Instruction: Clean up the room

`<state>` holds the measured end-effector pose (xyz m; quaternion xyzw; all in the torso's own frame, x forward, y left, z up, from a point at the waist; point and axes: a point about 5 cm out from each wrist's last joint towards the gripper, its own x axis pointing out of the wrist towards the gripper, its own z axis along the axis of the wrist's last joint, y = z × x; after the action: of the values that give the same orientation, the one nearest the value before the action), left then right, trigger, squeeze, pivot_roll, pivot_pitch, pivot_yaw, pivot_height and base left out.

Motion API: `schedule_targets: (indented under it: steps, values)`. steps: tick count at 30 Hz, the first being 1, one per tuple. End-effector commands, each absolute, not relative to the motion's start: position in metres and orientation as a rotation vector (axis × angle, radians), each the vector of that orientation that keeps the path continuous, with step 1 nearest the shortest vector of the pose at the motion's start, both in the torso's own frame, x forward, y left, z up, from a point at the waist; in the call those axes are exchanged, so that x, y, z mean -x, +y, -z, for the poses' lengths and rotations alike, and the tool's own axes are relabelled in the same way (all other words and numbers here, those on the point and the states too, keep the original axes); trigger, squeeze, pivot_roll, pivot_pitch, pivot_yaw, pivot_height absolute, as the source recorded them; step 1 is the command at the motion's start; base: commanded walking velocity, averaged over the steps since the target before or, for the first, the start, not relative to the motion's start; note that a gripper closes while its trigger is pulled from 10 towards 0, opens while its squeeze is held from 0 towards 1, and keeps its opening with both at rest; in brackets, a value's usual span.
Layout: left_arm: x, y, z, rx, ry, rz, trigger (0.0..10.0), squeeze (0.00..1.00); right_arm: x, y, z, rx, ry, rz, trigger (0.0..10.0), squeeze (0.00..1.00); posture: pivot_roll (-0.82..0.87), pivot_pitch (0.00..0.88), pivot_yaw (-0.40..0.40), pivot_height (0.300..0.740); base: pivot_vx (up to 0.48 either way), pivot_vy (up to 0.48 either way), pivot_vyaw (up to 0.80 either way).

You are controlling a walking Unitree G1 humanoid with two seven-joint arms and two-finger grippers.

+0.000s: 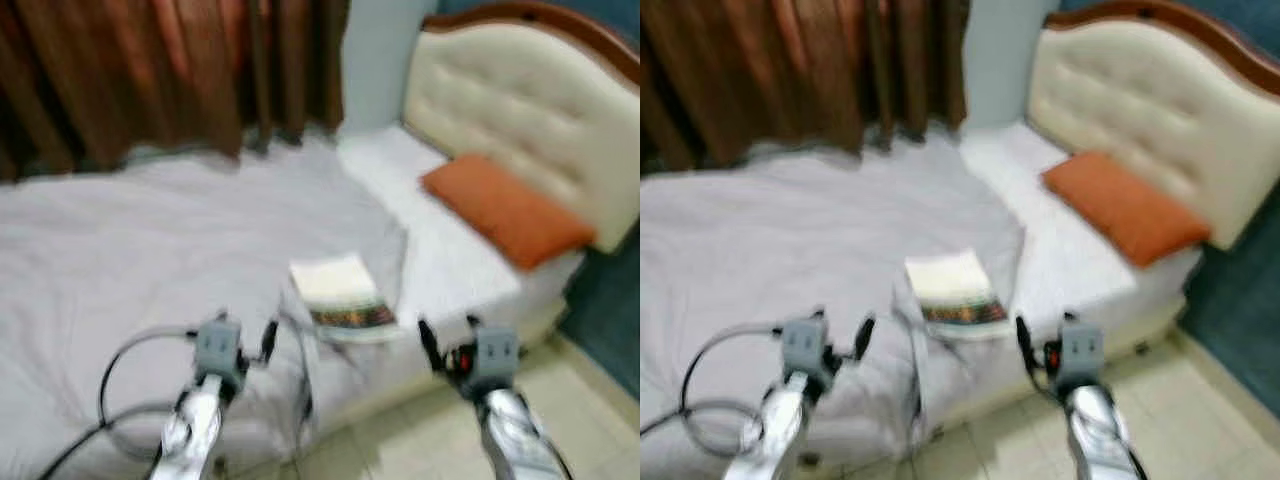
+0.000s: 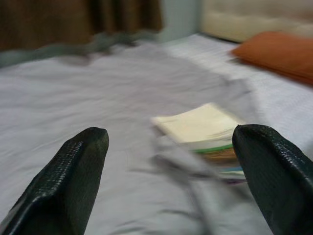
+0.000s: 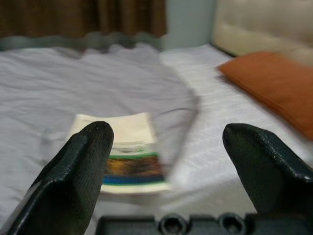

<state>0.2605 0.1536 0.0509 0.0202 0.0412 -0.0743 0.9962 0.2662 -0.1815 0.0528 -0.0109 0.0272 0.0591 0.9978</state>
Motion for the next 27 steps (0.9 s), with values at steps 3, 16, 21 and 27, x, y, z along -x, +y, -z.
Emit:
schedule_targets:
  steps: [3,16,21,27]
  values:
    - [-0.2628,0.1543,-0.049,-0.021,0.099,0.125,10.0,0.0,-0.2655,-0.183,-0.0528,0.028,0.063,-0.13,10.0,0.0,-0.03,0.0,-0.014,0.74,0.33,-0.345,0.0]
    - [-0.2647,0.1579,-0.0484,-0.032,0.102,0.109,10.0,0.0,-0.2658,-0.1835,-0.0527,0.035,0.07,-0.14,10.0,0.0,-0.03,0.0,-0.015,0.74,0.351,-0.323,0.0]
    - [-0.2632,0.1571,-0.0474,-0.037,0.105,0.108,10.0,0.0,-0.2649,-0.1838,-0.0524,0.046,0.074,-0.146,10.0,0.0,-0.03,0.0,-0.016,0.74,0.384,-0.283,0.13]
    - [-0.2627,0.1576,-0.0474,-0.041,0.104,0.104,10.0,0.0,-0.2637,-0.1827,-0.0513,0.053,0.082,-0.157,10.0,0.0,-0.03,0.0,-0.018,0.74,0.39,-0.277,0.69]
